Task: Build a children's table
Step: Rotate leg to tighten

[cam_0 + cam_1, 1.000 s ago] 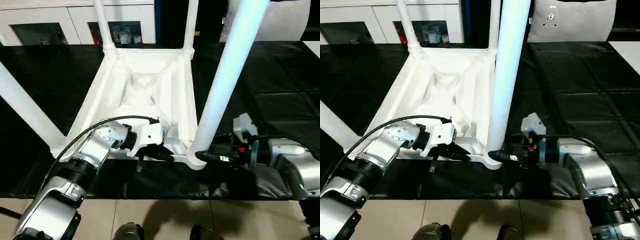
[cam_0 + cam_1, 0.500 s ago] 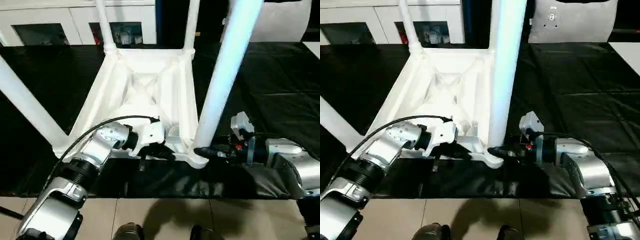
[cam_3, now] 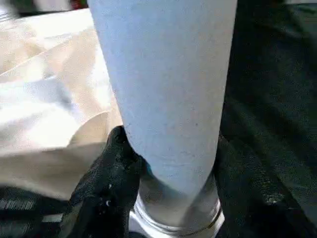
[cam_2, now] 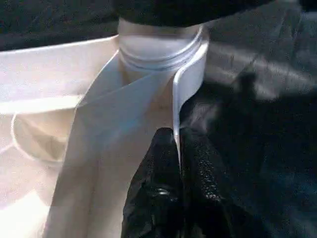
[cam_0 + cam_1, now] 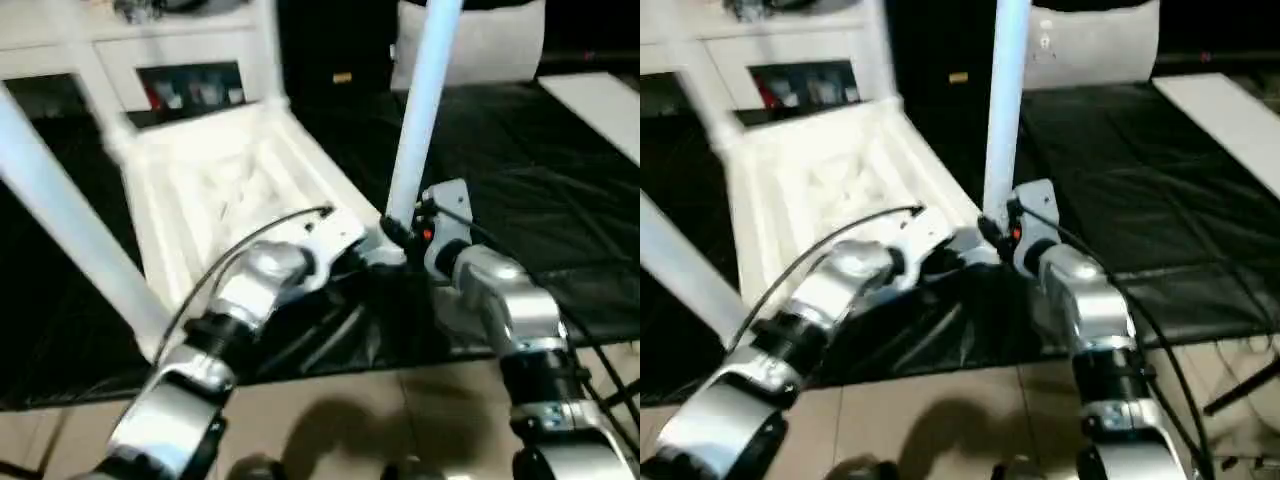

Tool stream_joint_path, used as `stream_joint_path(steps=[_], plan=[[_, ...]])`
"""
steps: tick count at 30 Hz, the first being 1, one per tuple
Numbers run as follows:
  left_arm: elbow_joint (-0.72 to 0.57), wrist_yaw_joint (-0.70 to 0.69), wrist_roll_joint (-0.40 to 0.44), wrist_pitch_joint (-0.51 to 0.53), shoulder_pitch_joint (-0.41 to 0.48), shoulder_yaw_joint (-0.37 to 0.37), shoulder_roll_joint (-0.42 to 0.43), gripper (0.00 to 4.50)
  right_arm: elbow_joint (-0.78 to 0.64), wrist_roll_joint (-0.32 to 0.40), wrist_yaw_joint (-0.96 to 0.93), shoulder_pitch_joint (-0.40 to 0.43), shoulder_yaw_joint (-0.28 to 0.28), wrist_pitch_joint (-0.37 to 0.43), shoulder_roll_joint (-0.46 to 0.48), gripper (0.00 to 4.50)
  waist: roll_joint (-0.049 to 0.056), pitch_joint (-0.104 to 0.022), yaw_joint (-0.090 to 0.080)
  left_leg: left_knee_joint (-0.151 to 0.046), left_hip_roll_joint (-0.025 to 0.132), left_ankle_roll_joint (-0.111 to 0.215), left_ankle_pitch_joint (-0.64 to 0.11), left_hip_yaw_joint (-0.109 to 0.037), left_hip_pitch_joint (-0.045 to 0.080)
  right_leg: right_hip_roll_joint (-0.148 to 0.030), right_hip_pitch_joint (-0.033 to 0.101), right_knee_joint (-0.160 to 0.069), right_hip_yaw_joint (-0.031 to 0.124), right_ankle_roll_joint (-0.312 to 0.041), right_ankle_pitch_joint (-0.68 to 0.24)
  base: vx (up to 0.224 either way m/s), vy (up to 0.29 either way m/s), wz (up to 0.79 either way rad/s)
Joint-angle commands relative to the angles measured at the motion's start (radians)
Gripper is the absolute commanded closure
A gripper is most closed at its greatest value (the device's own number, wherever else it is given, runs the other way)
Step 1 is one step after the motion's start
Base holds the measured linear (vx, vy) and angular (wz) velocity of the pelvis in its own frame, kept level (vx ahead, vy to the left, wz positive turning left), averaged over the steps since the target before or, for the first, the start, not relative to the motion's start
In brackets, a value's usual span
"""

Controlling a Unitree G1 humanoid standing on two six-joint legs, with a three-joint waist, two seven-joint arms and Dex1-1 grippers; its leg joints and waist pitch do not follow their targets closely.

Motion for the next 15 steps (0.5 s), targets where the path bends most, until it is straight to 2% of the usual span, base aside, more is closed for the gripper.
stream_joint_path(steps=[1, 2, 3, 4, 5, 9, 15], plan=[[-0.023, 0.038, -0.011, -0.004, -0.035, -0.007, -0.044, 4.50, 0.028, 0.013, 0.034, 0.002, 0.086, 0.028, 0.059, 1.86, -0.025, -0.068, 0.004, -0.077, 0.031, 0.010, -0.200, 0.000, -0.010, -0.035, 0.047, -0.131, 0.050, -0.123, -0.386, 0.000, 0.000, 0.00], [-0.023, 0.035, -0.010, -0.006, -0.035, -0.008, -0.042, 4.50, 0.024, 0.018, 0.049, 0.005, 0.084, 0.014, 0.054, 1.84, -0.014, -0.080, 0.000, -0.078, 0.039, 0.028, -0.191, -0.001, -0.008, -0.043, 0.055, -0.124, 0.050, -0.181, -0.263, 0.000, 0.000, 0.00], [-0.025, 0.036, -0.008, -0.005, -0.034, -0.009, -0.039, 4.50, 0.018, 0.024, 0.063, 0.009, 0.081, -0.001, 0.051, 1.81, -0.012, -0.081, 0.000, -0.077, 0.041, 0.038, -0.174, 0.000, -0.011, -0.041, 0.056, -0.123, 0.049, -0.202, -0.206, 0.000, 0.000, 0.00], [-0.026, 0.034, -0.006, -0.007, -0.032, -0.010, -0.033, 4.50, 0.011, 0.031, 0.079, 0.014, 0.078, -0.017, 0.046, 1.74, -0.014, -0.078, -0.003, -0.077, 0.040, 0.054, -0.170, 0.002, -0.017, -0.037, 0.059, -0.122, 0.046, -0.225, -0.145, 0.000, 0.000, 0.00], [-0.028, 0.024, -0.004, -0.021, -0.029, -0.018, -0.017, 4.50, -0.001, 0.034, 0.102, 0.026, 0.071, -0.053, 0.033, 1.59, -0.016, -0.076, -0.001, -0.078, 0.039, 0.065, -0.190, 0.006, -0.014, -0.039, 0.058, -0.127, 0.046, -0.235, -0.141, 0.000, 0.000, 0.00], [-0.035, -0.004, -0.004, -0.041, -0.016, -0.018, 0.013, 4.50, -0.007, 0.046, 0.138, 0.042, 0.045, -0.101, 0.000, 1.12, -0.016, -0.076, 0.000, -0.081, 0.041, 0.092, -0.193, 0.011, -0.011, -0.042, 0.060, -0.133, 0.045, -0.244, -0.142, 0.000, 0.000, 0.00], [-0.024, -0.085, 0.005, -0.107, 0.004, -0.032, 0.088, 4.50, -0.042, 0.078, 0.283, 0.083, 0.017, -0.142, -0.107, 0.66, -0.021, -0.071, 0.006, -0.084, 0.045, 0.104, -0.218, 0.017, -0.010, -0.047, 0.057, -0.142, 0.049, -0.224, -0.217, 0.000, 0.000, 0.00]])
